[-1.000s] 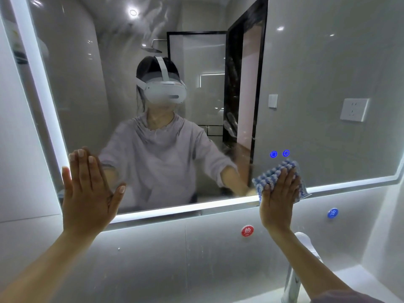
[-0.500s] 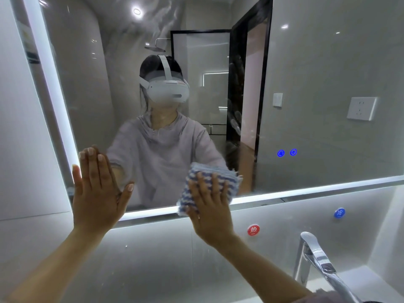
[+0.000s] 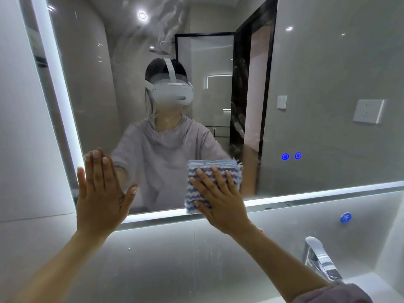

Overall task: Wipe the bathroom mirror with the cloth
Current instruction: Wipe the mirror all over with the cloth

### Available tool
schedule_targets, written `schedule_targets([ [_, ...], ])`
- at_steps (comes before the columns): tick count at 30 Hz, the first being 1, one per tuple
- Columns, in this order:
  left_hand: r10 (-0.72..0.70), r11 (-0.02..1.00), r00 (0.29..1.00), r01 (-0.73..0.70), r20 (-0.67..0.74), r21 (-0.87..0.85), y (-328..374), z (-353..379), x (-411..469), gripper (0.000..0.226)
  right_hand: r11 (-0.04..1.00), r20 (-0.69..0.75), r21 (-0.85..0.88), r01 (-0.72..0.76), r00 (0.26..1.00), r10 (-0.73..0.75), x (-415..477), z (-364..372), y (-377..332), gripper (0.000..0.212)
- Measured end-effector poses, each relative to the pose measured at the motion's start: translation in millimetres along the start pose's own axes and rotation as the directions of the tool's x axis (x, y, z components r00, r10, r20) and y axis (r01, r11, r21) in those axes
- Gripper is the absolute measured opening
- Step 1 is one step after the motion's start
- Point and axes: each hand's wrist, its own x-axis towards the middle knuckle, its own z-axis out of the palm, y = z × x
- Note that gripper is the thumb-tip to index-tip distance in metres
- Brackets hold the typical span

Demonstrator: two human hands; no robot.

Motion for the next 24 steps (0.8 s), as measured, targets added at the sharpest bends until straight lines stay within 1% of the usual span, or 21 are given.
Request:
schedule_targets([
  [2,0.007,1.000,1.000,-0.007,-0.018,0.000,0,1,0,0.083,0.999,-0.008,-0.003,-0.048,0.999,0.048,-12,-2,22,0.060],
  [6,0.011,1.000,0.999,-0.012,-0.043,-0.023,0,3,-1,0.083,0.997,-0.013,-0.037,-0.072,0.997,0.072,-35,-10,70,0.059],
  [8,0.004,1.000,0.999,-0.005,-0.038,-0.026,0,2,-1,0.083,0.993,-0.002,-0.052,-0.106,0.994,0.106,-49,-14,89,0.059],
  [12,0.004,1.000,1.000,-0.004,-0.031,-0.020,1,1,-1,0.083,0.960,0.044,-0.053,-0.276,0.959,0.278,-73,-21,115,0.060],
  [17,-0.008,1.000,1.000,0.008,-0.013,-0.020,2,-1,0,0.084,0.923,0.065,-0.018,-0.385,0.920,0.385,-74,-23,108,0.059],
  [21,-0.014,1.000,1.000,0.014,-0.012,-0.020,3,-1,0,0.084,0.864,0.069,0.058,-0.500,0.865,0.496,-66,-22,91,0.058],
  [24,-0.013,1.000,0.999,0.012,-0.029,-0.023,2,1,-1,0.084,0.841,0.078,0.079,-0.535,0.845,0.529,-60,-20,82,0.060],
])
